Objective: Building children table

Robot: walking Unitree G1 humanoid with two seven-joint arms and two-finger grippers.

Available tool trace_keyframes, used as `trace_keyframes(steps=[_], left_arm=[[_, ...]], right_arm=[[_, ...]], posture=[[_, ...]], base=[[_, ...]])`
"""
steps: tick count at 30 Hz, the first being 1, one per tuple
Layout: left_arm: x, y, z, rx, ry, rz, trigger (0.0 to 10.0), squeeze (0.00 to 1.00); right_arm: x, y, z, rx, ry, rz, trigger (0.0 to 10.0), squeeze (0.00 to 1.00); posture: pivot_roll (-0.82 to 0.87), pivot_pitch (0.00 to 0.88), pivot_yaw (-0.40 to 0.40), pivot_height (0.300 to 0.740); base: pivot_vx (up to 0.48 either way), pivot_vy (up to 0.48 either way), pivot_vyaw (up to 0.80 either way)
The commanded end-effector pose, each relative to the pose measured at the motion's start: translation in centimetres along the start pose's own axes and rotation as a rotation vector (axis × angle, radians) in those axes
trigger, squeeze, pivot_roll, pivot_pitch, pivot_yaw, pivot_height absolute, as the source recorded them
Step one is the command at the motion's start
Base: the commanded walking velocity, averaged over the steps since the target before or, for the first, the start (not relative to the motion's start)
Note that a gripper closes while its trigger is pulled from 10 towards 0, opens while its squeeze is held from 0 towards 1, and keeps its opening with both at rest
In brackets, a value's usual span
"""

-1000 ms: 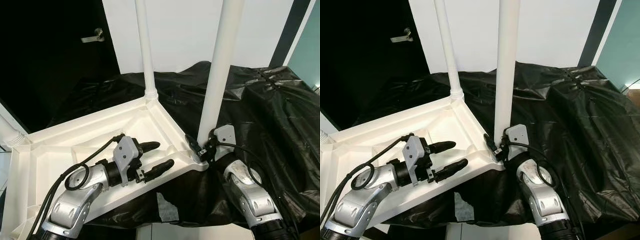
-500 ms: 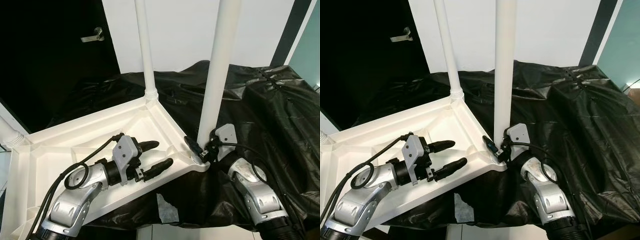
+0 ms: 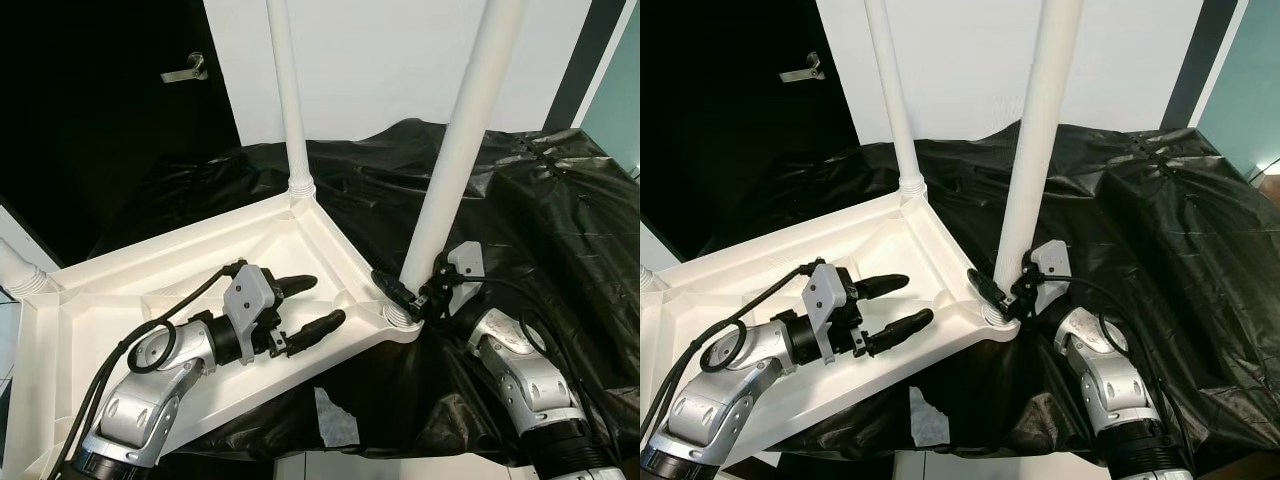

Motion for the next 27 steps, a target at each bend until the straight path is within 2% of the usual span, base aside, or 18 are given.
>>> trace_keyframes(steps=[1,3,5,7,11,14,15,17,21,25,27], left_arm=[[-0.2,-0.3,-0.1,-0.010,0.010,-0.018,10.0,0.00],[-0.2,-0.3,-0.1,-0.010,0.010,-0.018,10.0,0.00],[-0.3,-0.2,0.0,-0.007,0.011,-0.016,10.0,0.00],[-0.3,-0.2,0.0,-0.007,0.011,-0.016,10.0,0.00],[-0.4,-0.2,0.0,-0.004,0.013,-0.007,10.0,0.00],[-0.5,-0.2,0.0,-0.003,0.014,-0.006,10.0,0.00],[-0.5,-0.2,0.0,-0.002,0.014,-0.003,10.0,0.00],[-0.6,-0.2,0.1,-0.001,0.014,-0.002,10.0,0.00],[-0.6,-0.2,0.1,0.000,0.014,0.000,10.0,0.00],[-0.7,-0.3,0.1,-0.002,0.018,0.001,10.0,0.00],[-0.7,-0.3,0.1,-0.002,0.019,0.001,10.0,0.00]], right_arm=[[0.4,-0.9,-3.8,-0.155,0.042,-0.032,10.0,0.00],[0.1,-0.8,-3.8,-0.163,0.016,-0.009,10.0,0.00],[-0.6,-0.8,-4.0,-0.184,-0.057,0.035,10.0,0.00],[-0.6,-0.8,-4.0,-0.184,-0.057,0.035,10.0,0.00],[-1.2,-0.9,-4.3,-0.231,-0.152,0.110,10.0,0.00],[-1.4,-0.9,-4.3,-0.239,-0.179,0.126,10.0,0.00],[-1.9,-0.9,-4.4,-0.244,-0.230,0.167,10.0,0.00],[-2.1,-1.0,-4.4,-0.241,-0.236,0.185,10.0,0.00],[-2.4,-1.0,-4.3,-0.223,-0.220,0.204,10.0,0.00],[-0.6,-1.1,-3.5,-0.150,-0.017,0.162,10.0,0.00],[-0.1,-1.1,-3.5,-0.158,-0.002,0.144,10.0,0.00]], posture=[[-0.01,0.000,0.073,0.740],[-0.01,0.000,0.073,0.740],[-0.01,0.000,0.072,0.740],[-0.01,0.000,0.072,0.740],[-0.01,0.000,0.067,0.740],[-0.01,0.000,0.066,0.740],[-0.01,0.000,0.067,0.740],[-0.01,0.000,0.067,0.740],[-0.01,0.000,0.065,0.740],[-0.01,0.000,0.066,0.740],[-0.01,0.000,0.066,0.740]], base=[[0.000,0.000,0.00],[0.000,0.000,0.00],[0.000,0.000,0.00],[0.000,0.000,0.00],[0.000,0.000,0.00],[0.000,0.000,0.00],[0.000,0.000,0.00],[0.000,0.000,0.00],[0.000,0.000,0.00],[0.000,0.000,0.00],[0.000,0.000,0.00]])
Point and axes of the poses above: a point about 5 cm out from each wrist's last joint towards the gripper, its own y axis pointing out of the wrist towards the gripper, its own z axis along the axis of the wrist's last joint, x = y × z, the point moved 4 cm from there along y, pointing out of the wrist towards the gripper, and after that the axes turned 10 degrees about y, right-handed, at the moved point
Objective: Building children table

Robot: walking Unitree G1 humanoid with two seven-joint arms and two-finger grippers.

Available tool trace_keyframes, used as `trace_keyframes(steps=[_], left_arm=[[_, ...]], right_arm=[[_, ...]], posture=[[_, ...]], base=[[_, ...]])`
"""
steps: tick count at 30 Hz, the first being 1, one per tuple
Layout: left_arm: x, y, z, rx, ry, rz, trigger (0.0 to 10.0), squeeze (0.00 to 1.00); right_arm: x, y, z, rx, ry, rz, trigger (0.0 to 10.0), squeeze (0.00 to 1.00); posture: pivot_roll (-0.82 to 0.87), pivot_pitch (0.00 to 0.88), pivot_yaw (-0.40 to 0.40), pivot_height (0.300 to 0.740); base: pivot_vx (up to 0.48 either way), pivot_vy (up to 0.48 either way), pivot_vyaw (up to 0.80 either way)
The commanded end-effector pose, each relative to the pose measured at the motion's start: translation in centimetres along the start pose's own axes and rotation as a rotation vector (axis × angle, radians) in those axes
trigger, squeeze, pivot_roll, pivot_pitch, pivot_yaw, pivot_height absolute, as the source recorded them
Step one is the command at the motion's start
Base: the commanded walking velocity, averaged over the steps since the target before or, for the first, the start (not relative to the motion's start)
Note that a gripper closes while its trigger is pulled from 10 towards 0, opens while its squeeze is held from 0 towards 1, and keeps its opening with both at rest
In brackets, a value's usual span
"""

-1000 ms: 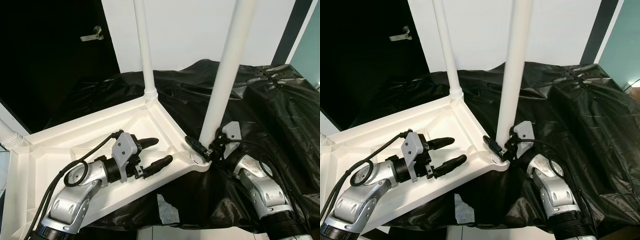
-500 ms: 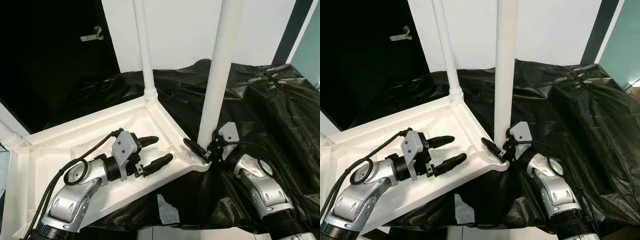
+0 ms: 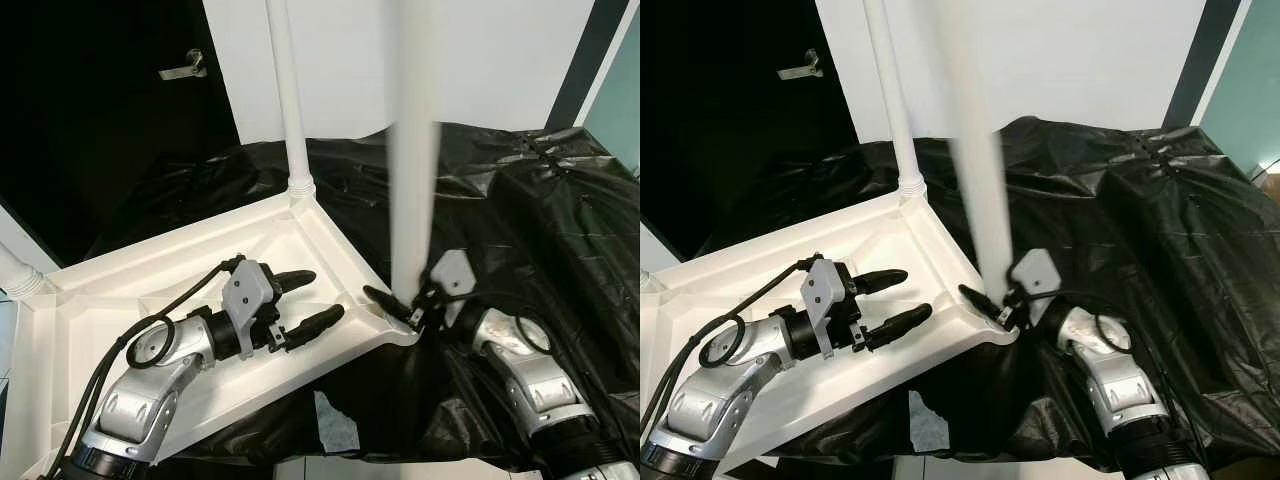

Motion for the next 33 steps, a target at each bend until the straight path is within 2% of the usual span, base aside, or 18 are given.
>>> trace_keyframes(steps=[1,3,11,13,15,18,21,25,26,27,28,30,33], left_arm=[[-0.4,-0.2,0.0,-0.003,0.016,-0.009,10.0,0.00],[-0.4,-0.2,0.0,-0.003,0.017,-0.009,10.0,0.00],[-0.4,-0.2,0.1,-0.001,0.017,-0.006,10.0,0.00],[-0.4,-0.2,0.2,0.002,0.017,-0.002,10.0,0.00],[-0.4,-0.2,0.2,0.002,0.017,-0.002,10.0,0.00],[-0.5,-0.2,0.2,0.004,0.019,-0.001,10.0,0.00],[-0.6,-0.1,0.2,0.005,0.022,-0.002,10.0,0.00],[-0.5,-0.1,0.2,0.007,0.024,-0.007,10.0,0.00],[-0.5,-0.1,0.2,0.007,0.024,-0.007,10.0,0.00],[-0.6,0.0,0.3,0.009,0.026,-0.009,10.0,0.00],[-0.6,0.0,0.3,0.009,0.026,-0.009,10.0,0.00],[-0.7,0.1,0.4,0.011,0.027,-0.009,10.0,0.00],[-0.7,0.1,0.4,0.011,0.028,-0.009,10.0,0.00]], right_arm=[[0.4,-0.8,-3.7,-0.137,0.116,-0.038,10.0,0.00],[1.1,-0.8,-3.7,-0.150,0.116,-0.077,10.0,0.00],[1.5,-0.6,-3.3,-0.130,0.135,-0.138,10.0,0.00],[2.1,-0.5,-3.7,-0.094,0.217,-0.246,10.0,0.00],[2.1,-0.5,-3.7,-0.094,0.217,-0.246,10.0,0.00],[2.5,-0.7,-4.1,-0.070,0.287,-0.300,10.0,0.00],[2.2,-0.7,-4.2,-0.062,0.296,-0.300,10.0,0.00],[1.7,-0.5,-4.1,-0.104,0.154,-0.268,10.0,0.00],[1.7,-0.5,-4.1,-0.104,0.154,-0.268,10.0,0.00],[1.4,-0.2,-3.9,-0.141,0.049,-0.236,10.0,0.00],[1.4,-0.2,-3.9,-0.141,0.049,-0.236,10.0,0.00],[0.9,-0.1,-4.1,-0.185,-0.029,-0.197,10.0,0.00],[0.7,0.0,-4.2,-0.204,-0.071,-0.173,10.0,0.00]], posture=[[-0.01,0.000,0.066,0.740],[0.00,0.000,0.063,0.740],[0.00,0.000,0.061,0.740],[-0.01,0.000,0.061,0.740],[-0.01,0.000,0.061,0.740],[-0.01,0.000,0.062,0.740],[-0.02,0.000,0.069,0.740],[-0.02,0.000,0.070,0.740],[-0.02,0.000,0.070,0.740],[-0.02,0.000,0.070,0.740],[-0.02,0.000,0.070,0.740],[-0.02,0.000,0.067,0.740],[-0.02,0.000,0.066,0.740]], base=[[0.000,0.000,0.00],[0.000,0.000,0.00],[0.000,0.000,0.00],[0.000,0.000,0.00],[0.000,0.000,0.00],[0.000,0.000,0.00],[0.000,0.000,0.00],[0.000,0.000,0.00],[0.000,0.000,0.00],[0.000,0.000,0.00],[0.000,0.000,0.00],[0.000,0.000,0.00],[0.000,0.000,0.00]])
Point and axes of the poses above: a point about 5 cm out from each wrist's last joint towards the gripper, its own y axis pointing out of the wrist towards the gripper, its own z axis along the axis of the wrist's last joint, x = y × z, the point moved 4 cm from there along y, pointing out of the wrist towards the gripper, and after that the axes turned 10 degrees about y, right-handed, at the moved point
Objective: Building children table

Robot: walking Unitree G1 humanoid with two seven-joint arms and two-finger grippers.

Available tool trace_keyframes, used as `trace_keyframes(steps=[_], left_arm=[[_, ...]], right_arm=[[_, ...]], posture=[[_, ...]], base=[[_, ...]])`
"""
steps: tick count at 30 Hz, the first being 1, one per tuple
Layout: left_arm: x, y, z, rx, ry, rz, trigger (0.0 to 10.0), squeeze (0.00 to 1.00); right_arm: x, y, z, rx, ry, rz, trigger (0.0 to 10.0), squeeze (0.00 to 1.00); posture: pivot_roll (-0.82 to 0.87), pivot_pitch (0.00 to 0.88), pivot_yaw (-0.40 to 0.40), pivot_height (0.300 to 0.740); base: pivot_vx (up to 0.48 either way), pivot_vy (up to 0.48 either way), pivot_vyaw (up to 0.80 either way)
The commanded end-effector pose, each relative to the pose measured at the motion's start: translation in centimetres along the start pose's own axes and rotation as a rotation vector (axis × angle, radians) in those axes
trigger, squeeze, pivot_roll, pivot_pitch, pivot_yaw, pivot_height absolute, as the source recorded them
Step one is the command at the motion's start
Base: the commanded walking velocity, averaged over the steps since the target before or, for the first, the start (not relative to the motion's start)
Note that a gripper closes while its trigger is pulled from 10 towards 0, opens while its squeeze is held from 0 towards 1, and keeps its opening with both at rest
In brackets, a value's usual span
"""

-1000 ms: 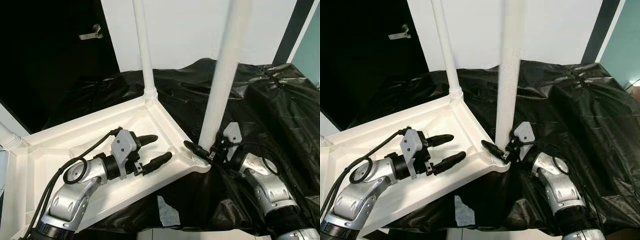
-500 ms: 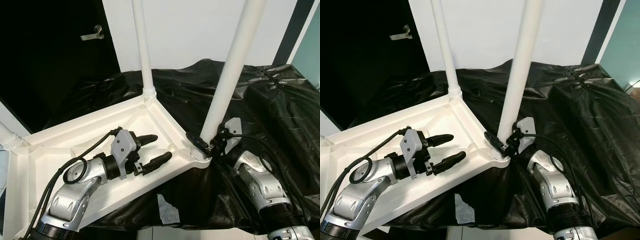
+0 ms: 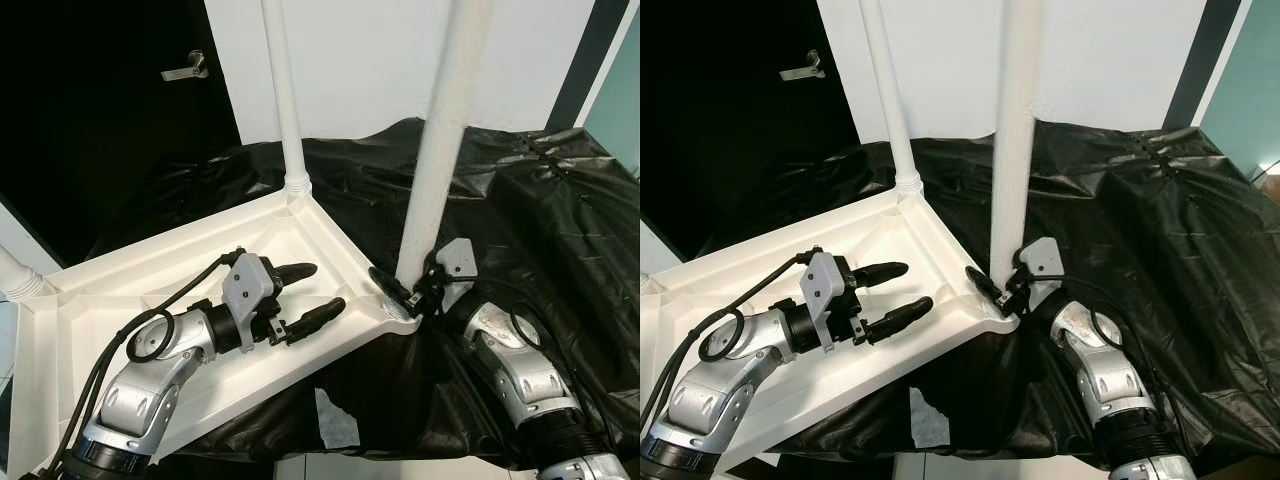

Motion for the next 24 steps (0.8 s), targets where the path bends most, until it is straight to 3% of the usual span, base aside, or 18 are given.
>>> trace_keyframes(steps=[1,6,9,12,13,14,15,17,20,24], left_arm=[[-0.2,-0.2,-0.3,-0.008,0.001,-0.011,10.0,0.00],[-0.2,-0.3,-0.3,-0.008,0.002,-0.008,10.0,0.00],[-0.2,-0.4,-0.3,-0.008,0.005,-0.003,10.0,0.00],[-0.2,-0.4,-0.3,-0.008,0.007,-0.002,10.0,0.00],[-0.3,-0.4,-0.3,-0.007,0.007,-0.001,10.0,0.00],[-0.3,-0.4,-0.2,-0.008,0.011,-0.001,10.0,0.00],[-0.3,-0.4,-0.2,-0.008,0.011,-0.001,10.0,0.00],[-0.4,-0.4,-0.3,-0.008,0.012,-0.003,10.0,0.00],[-0.4,-0.3,-0.2,-0.007,0.013,-0.004,10.0,0.00],[-0.5,-0.2,-0.1,-0.005,0.018,-0.010,10.0,0.00]], right_arm=[[-0.4,-1.1,-4.4,-0.182,0.024,-0.006,10.0,0.00],[-1.0,-1.2,-4.4,-0.174,0.003,0.036,10.0,0.00],[-2.0,-1.8,-4.0,-0.055,0.112,0.050,10.0,0.00],[-2.0,-2.0,-4.1,-0.028,0.145,0.034,10.0,0.00],[-1.8,-2.3,-4.1,-0.001,0.169,0.007,10.0,0.00],[-1.1,-2.6,-4.0,0.057,0.260,-0.054,10.0,0.00],[-1.1,-2.6,-4.0,0.057,0.260,-0.054,10.0,0.00],[-0.6,-2.8,-4.1,0.083,0.351,-0.092,10.0,0.00],[-0.6,-2.7,-4.2,0.071,0.316,-0.096,10.0,0.00],[-0.3,-2.7,-4.5,0.067,0.381,-0.122,10.0,0.00]], posture=[[-0.02,0.000,0.066,0.740],[-0.02,0.000,0.062,0.740],[-0.01,0.000,0.057,0.740],[-0.01,0.000,0.057,0.740],[-0.01,0.000,0.058,0.740],[-0.01,0.000,0.062,0.740],[-0.01,0.000,0.062,0.740],[-0.01,0.000,0.063,0.740],[-0.02,0.000,0.067,0.740],[-0.02,0.000,0.070,0.740]], base=[[0.000,0.000,0.00],[0.000,0.000,0.00],[0.000,0.000,0.00],[0.000,0.000,0.00],[0.000,0.000,0.00],[0.000,0.000,0.00],[0.000,0.000,0.00],[0.000,0.000,0.00],[0.000,0.000,0.00],[0.000,0.000,0.00]])
Point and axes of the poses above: a point about 5 cm out from each wrist's last joint towards the gripper, its own y axis pointing out of the wrist towards the gripper, its own z axis along the axis of the wrist's last joint, x = y × z, the point moved 4 cm from there along y, pointing out of the wrist towards the gripper, and after that the axes turned 10 degrees about y, right-handed, at the moved point
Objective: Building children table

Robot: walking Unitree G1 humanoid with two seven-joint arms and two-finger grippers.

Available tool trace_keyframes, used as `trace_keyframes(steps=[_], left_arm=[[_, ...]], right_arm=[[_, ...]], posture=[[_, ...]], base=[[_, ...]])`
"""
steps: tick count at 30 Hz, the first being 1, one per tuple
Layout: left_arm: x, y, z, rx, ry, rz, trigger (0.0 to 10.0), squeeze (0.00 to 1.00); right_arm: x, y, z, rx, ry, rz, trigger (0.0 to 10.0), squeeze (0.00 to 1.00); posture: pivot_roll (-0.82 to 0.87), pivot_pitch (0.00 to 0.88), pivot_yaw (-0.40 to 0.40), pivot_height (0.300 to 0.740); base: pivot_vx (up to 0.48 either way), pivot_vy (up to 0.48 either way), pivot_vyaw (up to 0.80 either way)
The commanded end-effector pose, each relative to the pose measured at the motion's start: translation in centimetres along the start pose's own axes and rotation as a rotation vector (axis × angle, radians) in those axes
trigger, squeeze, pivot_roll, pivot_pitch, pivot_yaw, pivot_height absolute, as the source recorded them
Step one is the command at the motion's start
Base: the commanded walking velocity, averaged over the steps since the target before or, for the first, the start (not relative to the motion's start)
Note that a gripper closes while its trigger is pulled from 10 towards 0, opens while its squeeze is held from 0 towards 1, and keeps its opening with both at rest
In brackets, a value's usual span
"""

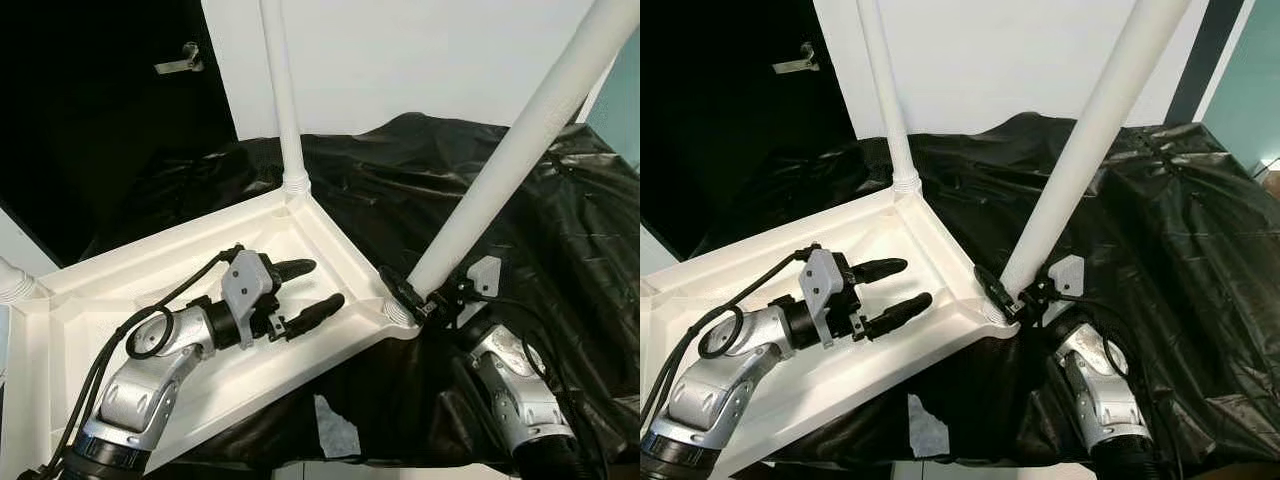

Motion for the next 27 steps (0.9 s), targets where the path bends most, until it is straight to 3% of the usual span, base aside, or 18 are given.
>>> trace_keyframes(steps=[1,6,9,13,19,27], left_arm=[[-0.3,-0.2,0.1,-0.001,0.019,-0.017,10.0,0.00],[-0.3,-0.2,0.1,-0.001,0.020,-0.017,10.0,0.00],[-0.5,-0.3,0.1,-0.003,0.023,-0.014,10.0,0.00],[-0.6,-0.3,0.1,-0.003,0.024,-0.011,10.0,0.00],[-0.7,-0.3,0.1,-0.002,0.024,-0.005,10.0,0.00],[-0.8,-0.5,0.1,-0.005,0.024,0.012,10.0,0.00]], right_arm=[[0.5,-1.4,-3.7,-0.151,0.082,-0.055,10.0,0.00],[0.4,-1.4,-3.8,-0.154,0.066,-0.047,10.0,0.00],[-0.9,-1.3,-4.7,-0.303,-0.143,0.127,10.0,0.00],[-1.2,-1.4,-4.9,-0.356,-0.190,0.191,10.0,0.00],[-0.7,-1.3,-4.6,-0.385,-0.187,0.236,10.0,0.00],[0.3,-0.5,-3.9,-0.341,-0.056,0.099,10.0,0.00]], posture=[[-0.02,0.000,0.073,0.740],[-0.02,0.000,0.073,0.740],[-0.02,0.000,0.075,0.740],[-0.02,0.000,0.076,0.740],[-0.01,0.000,0.067,0.740],[-0.01,0.000,0.060,0.740]], base=[[0.000,0.000,0.00],[0.000,0.000,0.00],[0.000,0.000,0.00],[0.000,0.000,0.00],[0.000,0.000,0.00],[0.000,0.000,0.00]])
Point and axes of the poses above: a point about 5 cm out from each wrist's last joint towards the gripper, its own y axis pointing out of the wrist towards the gripper, its own z axis along the axis of the wrist's last joint, x = y × z, the point moved 4 cm from there along y, pointing out of the wrist towards the gripper, and after that the axes turned 10 degrees about y, right-handed, at the moved point
